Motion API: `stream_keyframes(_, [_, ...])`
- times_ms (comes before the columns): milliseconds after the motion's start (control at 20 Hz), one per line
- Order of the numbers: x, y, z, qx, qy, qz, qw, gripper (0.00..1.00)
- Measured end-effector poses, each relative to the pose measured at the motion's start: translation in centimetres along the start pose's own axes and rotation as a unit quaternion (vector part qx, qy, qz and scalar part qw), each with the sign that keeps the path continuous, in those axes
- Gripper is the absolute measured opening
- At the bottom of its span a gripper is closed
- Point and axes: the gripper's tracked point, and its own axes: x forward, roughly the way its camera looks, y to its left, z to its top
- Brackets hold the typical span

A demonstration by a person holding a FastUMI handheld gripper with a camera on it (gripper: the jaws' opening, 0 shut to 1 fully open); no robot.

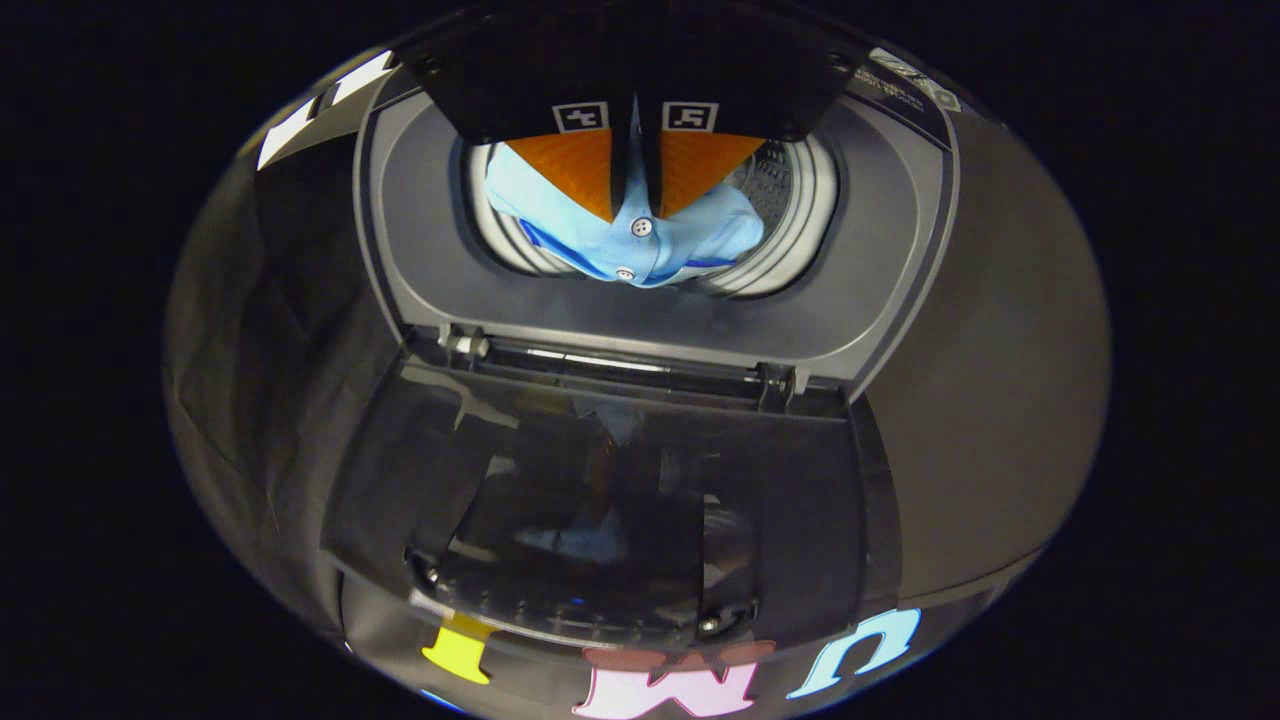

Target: Put the clothes into the washing machine and then close the washing machine lid.

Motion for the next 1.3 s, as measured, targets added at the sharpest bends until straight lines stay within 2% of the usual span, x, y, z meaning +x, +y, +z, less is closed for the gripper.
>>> stream_keyframes(550, [3.7, 3.1, -5.7, 0.005, 0.102, 0.035, 0.994, 0.05])
stream_keyframes(700, [4.2, 3.2, -6.1, 0.006, 0.116, 0.038, 0.993, 0.06])
stream_keyframes(850, [4.3, 2.1, -6.9, 0.000, 0.134, 0.018, 0.991, 0.09])
stream_keyframes(950, [4.5, 1.9, -6.7, 0.010, 0.132, 0.017, 0.991, 0.46])
stream_keyframes(1100, [4.1, 2.4, -5.9, 0.021, 0.123, 0.045, 0.991, 1.00])
stream_keyframes(1300, [3.2, 1.7, -5.2, 0.019, 0.114, 0.037, 0.993, 1.00])
